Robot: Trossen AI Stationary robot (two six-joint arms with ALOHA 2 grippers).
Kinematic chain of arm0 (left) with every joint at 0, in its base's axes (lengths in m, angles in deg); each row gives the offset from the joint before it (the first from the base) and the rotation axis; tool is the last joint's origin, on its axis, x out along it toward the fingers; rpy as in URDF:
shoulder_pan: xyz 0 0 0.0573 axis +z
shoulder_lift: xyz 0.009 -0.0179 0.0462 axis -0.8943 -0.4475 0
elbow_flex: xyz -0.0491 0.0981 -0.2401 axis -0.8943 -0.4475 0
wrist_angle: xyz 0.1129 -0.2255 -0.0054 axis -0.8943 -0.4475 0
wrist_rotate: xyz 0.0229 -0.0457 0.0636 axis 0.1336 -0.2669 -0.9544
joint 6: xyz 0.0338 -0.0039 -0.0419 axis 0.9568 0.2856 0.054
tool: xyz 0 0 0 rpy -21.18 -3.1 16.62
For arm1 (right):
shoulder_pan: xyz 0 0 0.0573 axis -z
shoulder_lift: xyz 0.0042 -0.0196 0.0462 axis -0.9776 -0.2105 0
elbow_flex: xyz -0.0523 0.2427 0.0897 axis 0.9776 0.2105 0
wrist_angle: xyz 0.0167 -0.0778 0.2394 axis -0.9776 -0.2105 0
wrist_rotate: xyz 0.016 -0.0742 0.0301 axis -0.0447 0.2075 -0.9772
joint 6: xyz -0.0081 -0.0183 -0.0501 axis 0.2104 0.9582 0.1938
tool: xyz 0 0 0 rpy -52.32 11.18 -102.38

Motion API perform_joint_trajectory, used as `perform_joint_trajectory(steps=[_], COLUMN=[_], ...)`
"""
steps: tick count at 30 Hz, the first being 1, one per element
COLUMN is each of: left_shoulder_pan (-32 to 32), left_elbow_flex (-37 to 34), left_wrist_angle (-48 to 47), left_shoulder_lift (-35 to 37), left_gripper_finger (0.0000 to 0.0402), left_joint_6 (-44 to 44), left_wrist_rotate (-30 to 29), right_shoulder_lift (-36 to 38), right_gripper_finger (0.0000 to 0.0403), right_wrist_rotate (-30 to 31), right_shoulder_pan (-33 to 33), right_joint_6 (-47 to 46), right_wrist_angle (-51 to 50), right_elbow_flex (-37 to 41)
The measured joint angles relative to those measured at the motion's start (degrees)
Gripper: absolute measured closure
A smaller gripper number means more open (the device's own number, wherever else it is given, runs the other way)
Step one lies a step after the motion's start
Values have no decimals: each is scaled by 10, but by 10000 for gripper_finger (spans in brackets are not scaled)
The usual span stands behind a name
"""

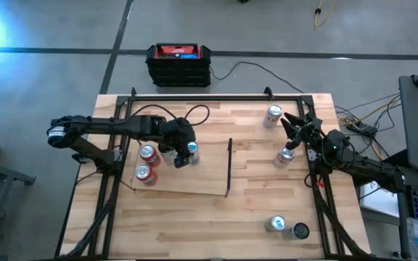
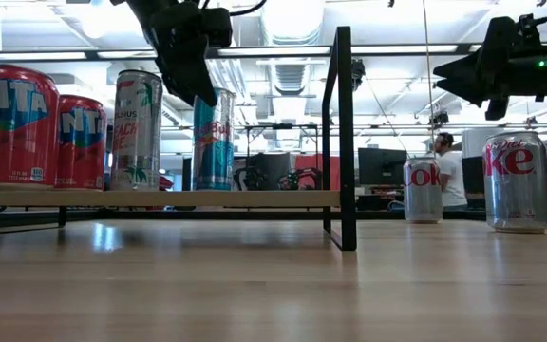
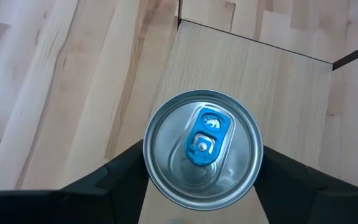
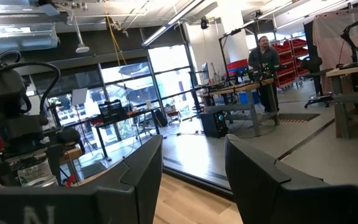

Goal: Place canned beverage on shelf
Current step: Put the left blue soda can on the shelf

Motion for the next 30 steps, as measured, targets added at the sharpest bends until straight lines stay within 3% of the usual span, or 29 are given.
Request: perform_joint_trajectory(steps=[14,30], left_shoulder_pan=[0,0], left_elbow_flex=[-3,-2], left_wrist_angle=[-10,-10], left_shoulder_lift=[-1,34], left_gripper_finger=[93,90], left_joint_6=[-21,-21], left_wrist_rotate=[6,12], right_shoulder_lift=[0,0], right_gripper_finger=[245,245], right_wrist_rotate=[0,0], right_shoulder_pan=[0,0], right_joint_6=[0,0], right_wrist_angle=[0,0], right_elbow_flex=[0,0])
